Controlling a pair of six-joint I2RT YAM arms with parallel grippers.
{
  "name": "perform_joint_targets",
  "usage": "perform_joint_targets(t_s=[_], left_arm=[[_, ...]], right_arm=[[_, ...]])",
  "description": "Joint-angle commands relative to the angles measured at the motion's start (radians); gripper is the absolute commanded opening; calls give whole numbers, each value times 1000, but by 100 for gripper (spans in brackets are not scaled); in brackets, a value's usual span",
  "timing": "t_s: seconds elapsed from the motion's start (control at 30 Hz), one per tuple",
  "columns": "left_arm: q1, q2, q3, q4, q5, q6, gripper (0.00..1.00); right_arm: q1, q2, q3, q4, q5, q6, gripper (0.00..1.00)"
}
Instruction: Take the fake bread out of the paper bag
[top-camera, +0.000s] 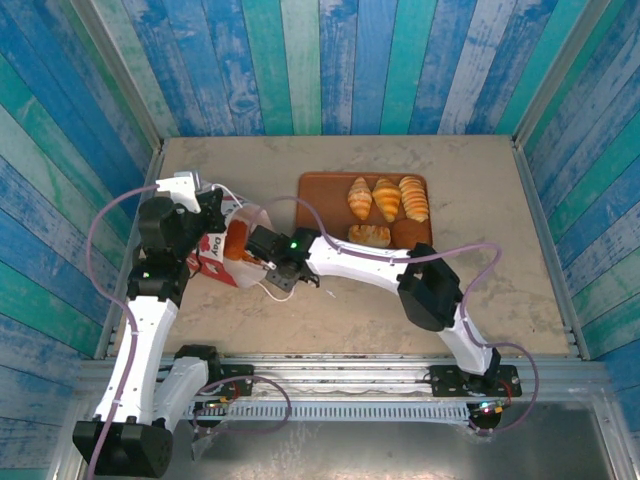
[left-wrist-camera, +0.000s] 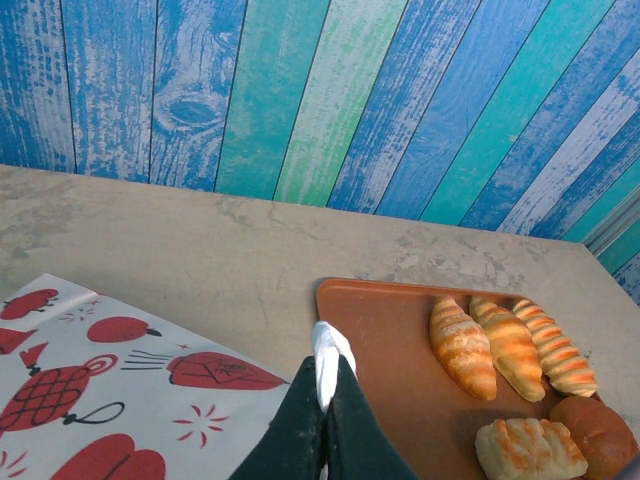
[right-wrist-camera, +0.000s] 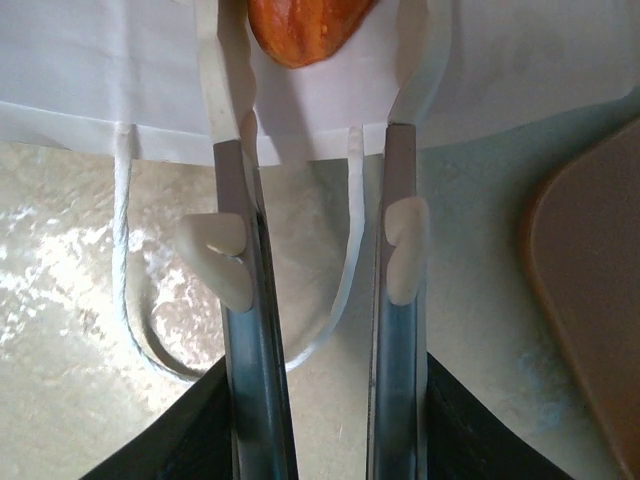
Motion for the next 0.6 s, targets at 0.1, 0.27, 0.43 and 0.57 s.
perform_joint_targets(t_s=[0.1,0.27,0.43,0.57], left_arm=[[2,-7,11,15,-20,-6,0],[0,-7,12,18,-17,1,0],[0,-2,11,23,-15,7,0],[1,-1,8,23,-10,13,0]], right_arm=[[-2,-158,-125,95,-74,-37,42],[-2,-229,-199,122,-70,-37,42],[-2,-298,-285,172,-57,-28,43],[-2,-356,-351,231,-59,-9,43]])
